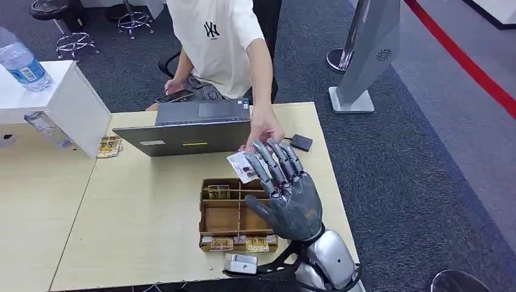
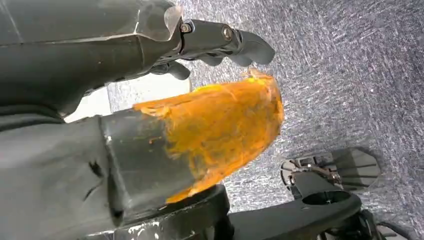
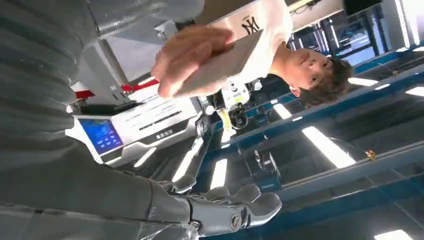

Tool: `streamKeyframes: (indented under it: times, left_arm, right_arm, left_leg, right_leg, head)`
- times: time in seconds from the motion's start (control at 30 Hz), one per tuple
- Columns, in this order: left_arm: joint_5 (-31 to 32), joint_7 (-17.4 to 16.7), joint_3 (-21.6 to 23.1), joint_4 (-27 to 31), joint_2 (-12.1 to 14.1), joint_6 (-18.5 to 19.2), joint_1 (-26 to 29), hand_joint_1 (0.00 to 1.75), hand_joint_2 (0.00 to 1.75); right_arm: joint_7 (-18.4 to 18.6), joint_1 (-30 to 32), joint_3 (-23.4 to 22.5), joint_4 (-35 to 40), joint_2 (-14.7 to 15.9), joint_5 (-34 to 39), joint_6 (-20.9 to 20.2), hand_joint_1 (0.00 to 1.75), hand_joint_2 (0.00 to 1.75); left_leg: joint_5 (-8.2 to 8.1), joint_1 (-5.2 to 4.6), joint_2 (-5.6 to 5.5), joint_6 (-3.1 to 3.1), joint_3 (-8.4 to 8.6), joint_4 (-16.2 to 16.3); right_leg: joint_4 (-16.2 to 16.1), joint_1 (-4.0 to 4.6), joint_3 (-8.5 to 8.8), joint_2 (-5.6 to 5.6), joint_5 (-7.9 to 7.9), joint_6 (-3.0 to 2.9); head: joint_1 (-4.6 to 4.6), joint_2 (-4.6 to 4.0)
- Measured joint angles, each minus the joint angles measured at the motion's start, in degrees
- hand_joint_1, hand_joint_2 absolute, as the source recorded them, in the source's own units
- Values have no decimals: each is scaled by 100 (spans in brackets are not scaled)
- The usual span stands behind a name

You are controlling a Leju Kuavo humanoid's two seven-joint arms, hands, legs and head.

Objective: Pass the card to the sensor for recognition and then transmit it.

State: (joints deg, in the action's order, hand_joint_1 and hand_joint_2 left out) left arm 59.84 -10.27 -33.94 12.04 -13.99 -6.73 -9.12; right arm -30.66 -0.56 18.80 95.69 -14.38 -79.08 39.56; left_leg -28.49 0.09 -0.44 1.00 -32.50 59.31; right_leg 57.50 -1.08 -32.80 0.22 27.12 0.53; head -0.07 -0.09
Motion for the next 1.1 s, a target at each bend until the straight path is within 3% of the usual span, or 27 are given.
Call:
streamKeyframes:
  times: [0.4, 0.6, 0.63, 0.8, 0.97, 1.03, 1.1]
  left_arm:
    - [-15, 41, -90, 0, 65, -77, 35, 0, 0]
    - [-39, 244, -177, 0, 249, -28, 225, 0, 0]
    - [-55, 273, -190, 0, 275, -9, 263, 0, 0]
    - [-68, 367, -256, 0, 407, 77, 408, 0, 0]
    - [-44, 411, -326, 0, 485, 118, 474, 0, 0]
    - [-44, 435, -352, 0, 492, 118, 478, 0, 0]
    - [-61, 476, -391, 0, 492, 116, 479, 0, 0]
  right_arm:
    - [251, 4, -11, 0, 0, -118, 0, 155, 175]
    - [188, 15, -41, 15, 7, -17, 2, 164, 175]
    - [155, 20, -53, 20, 9, 7, 2, 175, 175]
    - [-25, 59, -164, 57, 9, 125, 2, 175, 175]
    - [-247, 205, -245, -29, 7, 1124, 2, 175, 175]
    - [70, 203, -126, -118, 55, 2017, -20, 175, 175]
    - [363, 202, 116, -160, 169, 3205, -344, 175, 175]
  left_leg:
    - [0, 0, 0, 0, 0, 0]
    - [0, 1, 3, -1, 2, 0]
    - [0, 1, 3, -1, 2, 0]
    - [0, 1, 3, -1, 1, 0]
    - [-1, 0, 4, -1, 0, -1]
    - [-1, 0, 4, -1, 0, -1]
    - [0, 0, 4, 0, 0, 0]
  right_leg:
    - [0, 0, 0, 0, 0, 0]
    - [0, 1, -3, 2, 1, -1]
    - [0, 1, -3, 2, 1, -1]
    - [0, 1, -4, 3, 1, -1]
    - [0, 0, -3, 3, 1, -1]
    - [0, 0, -3, 3, 1, -1]
    - [0, 0, -3, 3, 1, -1]
  head:
    - [0, 0]
    - [0, 0]
    - [-2, 0]
    - [0, 0]
    - [0, 0]
    - [0, 0]
    - [0, 0]
